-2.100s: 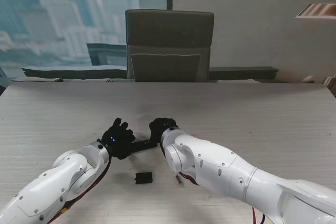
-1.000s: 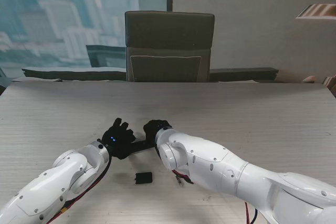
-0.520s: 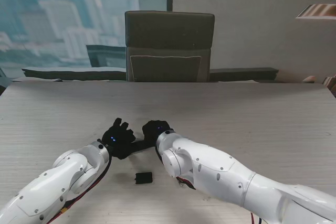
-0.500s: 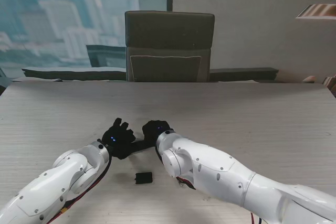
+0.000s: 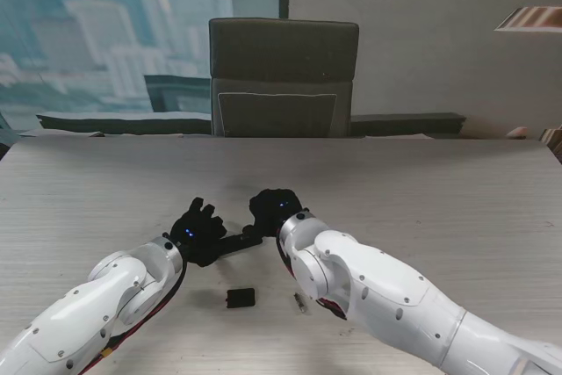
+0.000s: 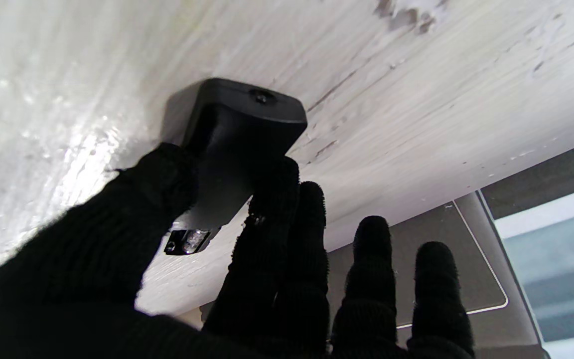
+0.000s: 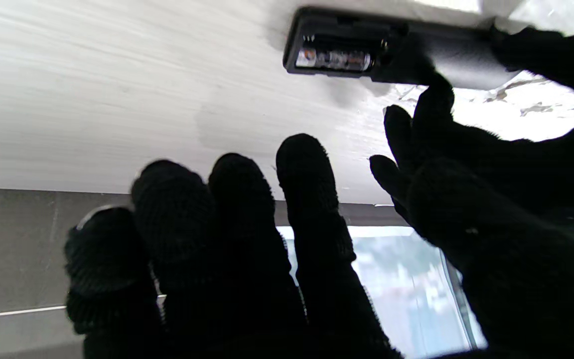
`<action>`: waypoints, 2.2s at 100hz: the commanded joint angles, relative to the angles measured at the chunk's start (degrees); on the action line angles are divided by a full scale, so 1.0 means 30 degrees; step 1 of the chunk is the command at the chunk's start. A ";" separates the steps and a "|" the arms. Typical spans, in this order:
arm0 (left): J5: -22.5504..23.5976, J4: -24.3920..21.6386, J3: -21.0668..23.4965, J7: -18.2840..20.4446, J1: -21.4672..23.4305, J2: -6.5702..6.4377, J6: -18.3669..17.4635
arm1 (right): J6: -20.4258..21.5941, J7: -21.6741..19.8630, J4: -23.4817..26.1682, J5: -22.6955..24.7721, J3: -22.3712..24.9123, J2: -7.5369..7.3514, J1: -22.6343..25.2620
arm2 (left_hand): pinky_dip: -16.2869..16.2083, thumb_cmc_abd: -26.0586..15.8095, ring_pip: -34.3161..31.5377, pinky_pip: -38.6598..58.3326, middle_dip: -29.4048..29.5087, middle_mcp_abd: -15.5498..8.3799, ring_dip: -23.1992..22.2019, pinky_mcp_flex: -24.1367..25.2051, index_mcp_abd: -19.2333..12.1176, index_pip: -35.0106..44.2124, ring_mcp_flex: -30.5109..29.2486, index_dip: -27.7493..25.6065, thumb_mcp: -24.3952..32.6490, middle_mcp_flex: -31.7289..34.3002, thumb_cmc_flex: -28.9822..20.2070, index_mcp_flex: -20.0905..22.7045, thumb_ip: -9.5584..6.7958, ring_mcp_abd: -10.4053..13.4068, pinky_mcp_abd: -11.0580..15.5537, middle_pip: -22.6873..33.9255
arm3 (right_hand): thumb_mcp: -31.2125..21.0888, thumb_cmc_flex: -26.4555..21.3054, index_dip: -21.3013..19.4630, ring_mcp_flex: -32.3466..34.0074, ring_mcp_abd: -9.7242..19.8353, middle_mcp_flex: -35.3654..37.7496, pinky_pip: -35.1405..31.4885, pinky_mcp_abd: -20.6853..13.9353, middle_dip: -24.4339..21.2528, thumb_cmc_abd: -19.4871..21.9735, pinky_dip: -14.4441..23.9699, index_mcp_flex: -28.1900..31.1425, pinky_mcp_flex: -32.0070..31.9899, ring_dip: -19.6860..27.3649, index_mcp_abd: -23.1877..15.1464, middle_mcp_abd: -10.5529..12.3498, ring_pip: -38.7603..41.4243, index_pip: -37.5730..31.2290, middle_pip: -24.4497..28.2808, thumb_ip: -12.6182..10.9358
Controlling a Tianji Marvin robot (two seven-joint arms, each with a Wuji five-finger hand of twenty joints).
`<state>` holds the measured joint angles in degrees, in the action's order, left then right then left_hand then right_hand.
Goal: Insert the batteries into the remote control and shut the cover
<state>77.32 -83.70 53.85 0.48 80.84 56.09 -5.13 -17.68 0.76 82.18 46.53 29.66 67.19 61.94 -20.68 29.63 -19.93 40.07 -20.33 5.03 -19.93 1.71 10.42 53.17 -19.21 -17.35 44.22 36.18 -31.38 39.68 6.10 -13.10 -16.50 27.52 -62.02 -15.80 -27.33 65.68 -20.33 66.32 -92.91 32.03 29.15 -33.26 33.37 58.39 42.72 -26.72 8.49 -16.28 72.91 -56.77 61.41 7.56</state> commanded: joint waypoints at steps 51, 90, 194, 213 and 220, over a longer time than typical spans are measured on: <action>-0.0187 0.1014 -0.0402 0.0362 0.0355 0.0000 -0.0177 | 0.5037 -0.3409 0.5078 0.6437 0.5967 -0.2831 0.7490 | 0.0094 -0.0499 0.0006 0.0166 -0.0132 0.0366 0.0026 0.0350 -0.4162 0.3273 0.0321 -0.1108 -0.0108 -0.0373 -0.2635 0.1514 -0.0452 -0.0379 -0.0449 -0.0043 | -0.1512 -0.1229 0.1138 -0.5074 0.0475 -0.5486 0.2736 -0.1749 -0.0964 -0.2323 0.0177 -0.4682 -0.4712 -0.0491 -0.0815 -0.0456 -0.3918 0.2182 -0.1477 -0.0349; -0.0126 0.0964 -0.0509 0.0558 0.0276 -0.0009 -0.0098 | 1.2769 -0.0784 0.4120 0.8163 0.8492 -0.3349 0.8389 | 0.0085 -0.0539 -0.0006 0.0186 -0.0131 0.0375 0.0017 0.0335 -0.4162 0.3283 0.0289 -0.1135 -0.0187 -0.0351 -0.2647 0.1478 -0.0459 -0.0354 -0.0430 -0.0042 | -0.5360 -0.5268 0.0606 -0.8338 0.3763 -1.0545 0.3911 -0.4445 -0.0263 -0.5635 -0.0753 -0.9010 -0.6483 -0.1613 -0.8392 0.2103 -0.4809 -0.0865 -0.0108 0.0215; -0.0374 0.1182 -0.0955 0.0732 -0.0056 -0.0006 0.0043 | 1.2179 0.2019 0.0378 0.7293 0.3948 -0.3422 0.5994 | 0.0019 -0.0604 -0.0022 0.0308 -0.0143 0.0353 0.0003 0.0222 -0.4143 0.3377 0.0256 -0.1196 -0.0244 -0.0368 -0.2659 0.1409 -0.0447 -0.0368 -0.0424 -0.0024 | -0.3217 -0.3229 0.6082 -1.0469 0.3698 -1.2378 0.6554 -0.4029 -0.0620 -0.4224 -0.2286 -0.3377 -0.9366 -0.1514 -0.8676 0.2115 -0.5953 -0.5970 -0.0555 0.3818; -0.0405 0.1307 -0.0986 0.0588 -0.0071 -0.0008 0.0080 | 1.1551 0.1949 0.0237 0.6746 0.3494 -0.3217 0.5368 | 0.0012 -0.0602 -0.0037 0.0318 -0.0145 0.0356 -0.0003 0.0220 -0.4128 0.3386 0.0247 -0.1205 -0.0247 -0.0383 -0.2676 0.1399 -0.0444 -0.0357 -0.0423 -0.0023 | -0.3783 -0.4283 0.6481 -0.9945 0.3450 -1.1383 0.6589 -0.3662 -0.0702 -0.4624 -0.2318 -0.2306 -0.9239 -0.1412 -0.5969 0.2199 -0.6023 -0.5568 -0.0862 0.3833; -0.0401 0.1349 -0.0997 0.0527 -0.0080 -0.0012 0.0080 | 1.1480 0.2044 0.0149 0.6542 0.3364 -0.3125 0.5089 | 0.0010 -0.0591 -0.0042 0.0320 -0.0152 0.0334 -0.0004 0.0223 -0.4084 0.3384 0.0244 -0.1203 -0.0250 -0.0359 -0.2689 0.1394 -0.0444 -0.0349 -0.0424 -0.0006 | -0.4058 -0.4669 0.6488 -0.9589 0.3430 -1.0939 0.6568 -0.3564 -0.0690 -0.4723 -0.2325 -0.1988 -0.8973 -0.1348 -0.5229 0.2325 -0.6077 -0.5567 -0.0855 0.3890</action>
<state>75.91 -82.63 52.03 0.21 79.19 56.01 -5.00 16.91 7.96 83.78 66.41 40.10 57.42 77.69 -20.68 28.66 -19.93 40.28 -20.33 5.08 -19.93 1.71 10.91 55.10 -19.20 -17.50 43.92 36.17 -30.96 39.68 7.52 -13.10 -16.50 27.52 -72.66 -25.38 -8.84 35.62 -9.10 32.18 -73.64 19.65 27.44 -49.05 26.98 48.12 15.55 -31.69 -10.63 -9.36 54.97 -73.76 59.07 19.86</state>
